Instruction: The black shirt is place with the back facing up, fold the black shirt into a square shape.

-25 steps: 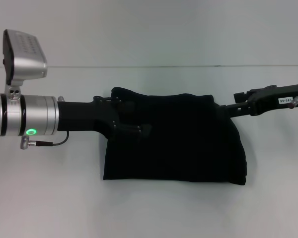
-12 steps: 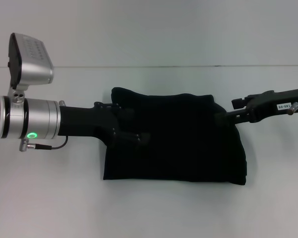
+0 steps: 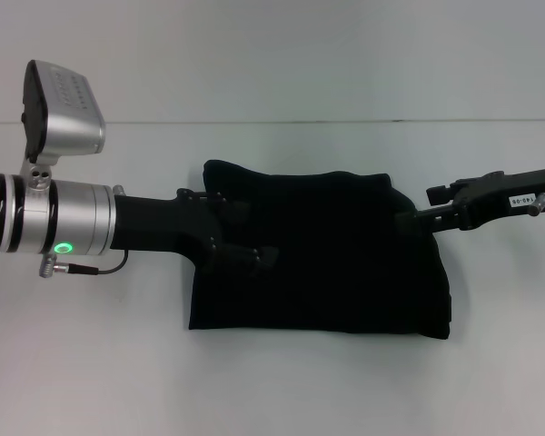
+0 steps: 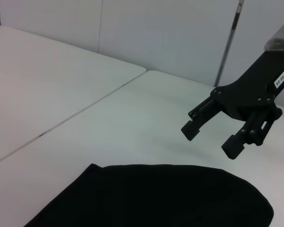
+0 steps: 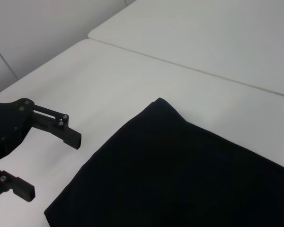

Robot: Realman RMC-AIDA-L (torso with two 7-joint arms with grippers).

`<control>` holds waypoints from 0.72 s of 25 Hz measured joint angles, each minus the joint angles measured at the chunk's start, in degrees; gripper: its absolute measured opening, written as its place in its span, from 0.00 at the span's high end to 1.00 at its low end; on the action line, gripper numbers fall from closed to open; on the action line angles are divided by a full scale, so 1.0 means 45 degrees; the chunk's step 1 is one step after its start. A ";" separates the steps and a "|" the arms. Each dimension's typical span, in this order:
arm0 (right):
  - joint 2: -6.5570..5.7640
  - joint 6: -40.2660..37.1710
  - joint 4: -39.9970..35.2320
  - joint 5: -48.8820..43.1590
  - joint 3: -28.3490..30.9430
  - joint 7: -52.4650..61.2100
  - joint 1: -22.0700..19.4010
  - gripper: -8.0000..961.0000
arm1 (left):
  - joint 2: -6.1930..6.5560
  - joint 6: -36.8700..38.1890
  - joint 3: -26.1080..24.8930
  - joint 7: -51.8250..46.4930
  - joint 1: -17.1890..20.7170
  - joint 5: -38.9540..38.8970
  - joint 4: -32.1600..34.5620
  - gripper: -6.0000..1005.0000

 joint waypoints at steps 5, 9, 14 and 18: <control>0.0001 0.0010 0.0008 -0.0006 0.0000 0.0005 -0.0007 0.03 | 0.0000 0.0003 0.0017 -0.0008 0.0003 0.0016 -0.0014 0.11; 0.0012 0.0031 0.0024 -0.0018 0.0000 -0.0001 -0.0006 0.03 | 0.0000 -0.0008 0.0123 -0.0032 0.0007 0.0022 -0.0011 0.11; 0.0001 0.0050 0.0032 -0.0031 -0.0001 -0.0002 -0.0007 0.03 | 0.0000 -0.0072 0.0156 -0.0142 0.0004 0.0094 -0.0005 0.11; -0.0006 0.0091 0.0032 -0.0037 -0.0074 -0.0002 -0.0006 0.03 | -0.0009 -0.0153 0.0174 -0.0248 -0.0044 0.0298 0.0000 0.11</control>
